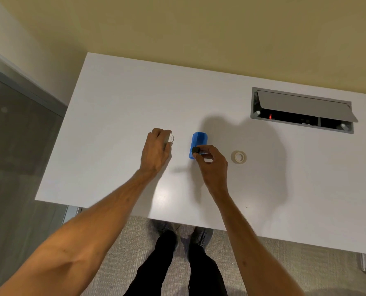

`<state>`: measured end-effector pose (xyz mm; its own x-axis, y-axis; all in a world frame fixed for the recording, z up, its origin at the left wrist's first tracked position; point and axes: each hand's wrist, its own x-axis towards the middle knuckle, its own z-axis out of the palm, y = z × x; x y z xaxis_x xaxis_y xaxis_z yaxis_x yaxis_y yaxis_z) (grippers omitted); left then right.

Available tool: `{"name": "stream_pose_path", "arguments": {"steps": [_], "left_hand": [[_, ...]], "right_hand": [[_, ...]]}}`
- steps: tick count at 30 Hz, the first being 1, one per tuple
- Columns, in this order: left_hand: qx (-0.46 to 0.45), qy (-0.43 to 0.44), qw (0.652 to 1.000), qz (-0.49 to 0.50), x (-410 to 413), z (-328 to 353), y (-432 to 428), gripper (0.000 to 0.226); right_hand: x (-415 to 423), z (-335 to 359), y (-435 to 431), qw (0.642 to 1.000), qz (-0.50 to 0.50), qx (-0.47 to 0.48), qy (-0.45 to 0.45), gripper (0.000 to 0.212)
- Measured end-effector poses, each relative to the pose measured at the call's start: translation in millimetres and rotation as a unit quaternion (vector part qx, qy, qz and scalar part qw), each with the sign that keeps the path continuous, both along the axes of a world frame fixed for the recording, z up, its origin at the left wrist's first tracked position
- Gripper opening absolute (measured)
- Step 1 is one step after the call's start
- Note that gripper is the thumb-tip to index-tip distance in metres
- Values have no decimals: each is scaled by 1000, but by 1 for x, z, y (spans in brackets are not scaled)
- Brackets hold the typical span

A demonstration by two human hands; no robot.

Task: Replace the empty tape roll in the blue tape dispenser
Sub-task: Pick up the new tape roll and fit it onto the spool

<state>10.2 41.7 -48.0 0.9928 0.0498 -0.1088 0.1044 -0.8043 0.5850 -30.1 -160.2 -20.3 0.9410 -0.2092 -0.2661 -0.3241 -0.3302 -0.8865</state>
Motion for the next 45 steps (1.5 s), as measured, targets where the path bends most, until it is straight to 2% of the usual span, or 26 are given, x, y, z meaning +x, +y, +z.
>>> {"name": "stream_pose_path", "arguments": {"steps": [14, 22, 27, 31, 37, 45], "left_hand": [[9, 7, 1000, -5, 2, 1, 6, 45], [-30, -47, 998, 30, -12, 18, -19, 51], [-46, -83, 993, -70, -12, 21, -59, 47], [-53, -107, 987, -104, -11, 27, -102, 48], [-32, -73, 978, -193, -13, 34, -156, 52], [59, -27, 955, -288, -6, 28, -191, 82]], "right_hand": [[15, 4, 2, 1000, 0, -19, 1, 27], [6, 11, -10, 1000, -12, -9, 0, 22], [-10, 14, -32, 999, -31, -8, -12, 20], [-24, 14, -61, 998, -55, -13, -13, 18], [-36, 16, -111, 993, -110, -29, -10, 19], [-43, 11, -149, 989, -146, -28, -16, 17]]}}
